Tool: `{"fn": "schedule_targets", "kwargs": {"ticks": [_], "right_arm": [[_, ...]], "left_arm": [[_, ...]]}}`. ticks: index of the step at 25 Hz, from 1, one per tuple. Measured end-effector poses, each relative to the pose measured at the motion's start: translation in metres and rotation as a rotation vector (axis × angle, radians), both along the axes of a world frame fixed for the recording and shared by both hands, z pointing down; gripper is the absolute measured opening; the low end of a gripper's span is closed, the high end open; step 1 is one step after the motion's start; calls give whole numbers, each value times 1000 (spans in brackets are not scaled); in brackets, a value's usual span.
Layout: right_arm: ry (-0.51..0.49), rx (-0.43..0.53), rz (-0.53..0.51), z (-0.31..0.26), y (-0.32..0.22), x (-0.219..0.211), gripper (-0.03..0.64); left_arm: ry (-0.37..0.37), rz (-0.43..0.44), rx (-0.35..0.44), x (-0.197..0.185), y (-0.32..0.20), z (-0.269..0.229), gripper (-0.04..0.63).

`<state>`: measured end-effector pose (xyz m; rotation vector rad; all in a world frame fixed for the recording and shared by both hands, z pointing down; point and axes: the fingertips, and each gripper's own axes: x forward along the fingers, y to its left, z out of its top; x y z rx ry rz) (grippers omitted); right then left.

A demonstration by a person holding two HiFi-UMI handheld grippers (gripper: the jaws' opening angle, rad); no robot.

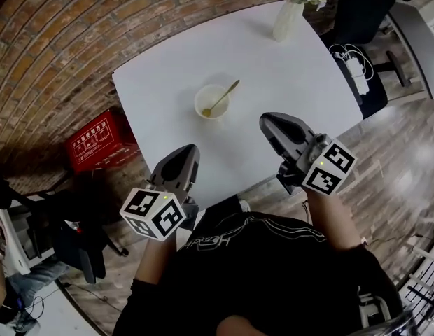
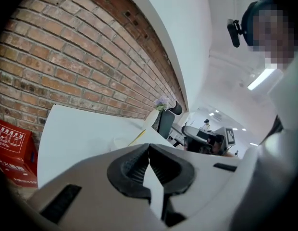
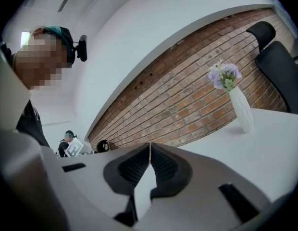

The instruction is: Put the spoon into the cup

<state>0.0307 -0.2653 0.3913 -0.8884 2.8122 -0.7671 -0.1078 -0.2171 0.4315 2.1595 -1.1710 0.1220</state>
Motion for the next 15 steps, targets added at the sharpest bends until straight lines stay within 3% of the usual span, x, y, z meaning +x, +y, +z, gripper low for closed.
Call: {"fn": "schedule_targets", "kwargs": {"ticks": [7, 15], "right_arm": [[11, 75, -176, -35, 72, -8, -3], [-28, 60, -210, -47, 103, -5, -3]], "left_arm": [[1, 40, 119, 28, 34, -56, 5], [-12, 75, 191, 49, 61, -88, 5]]}}
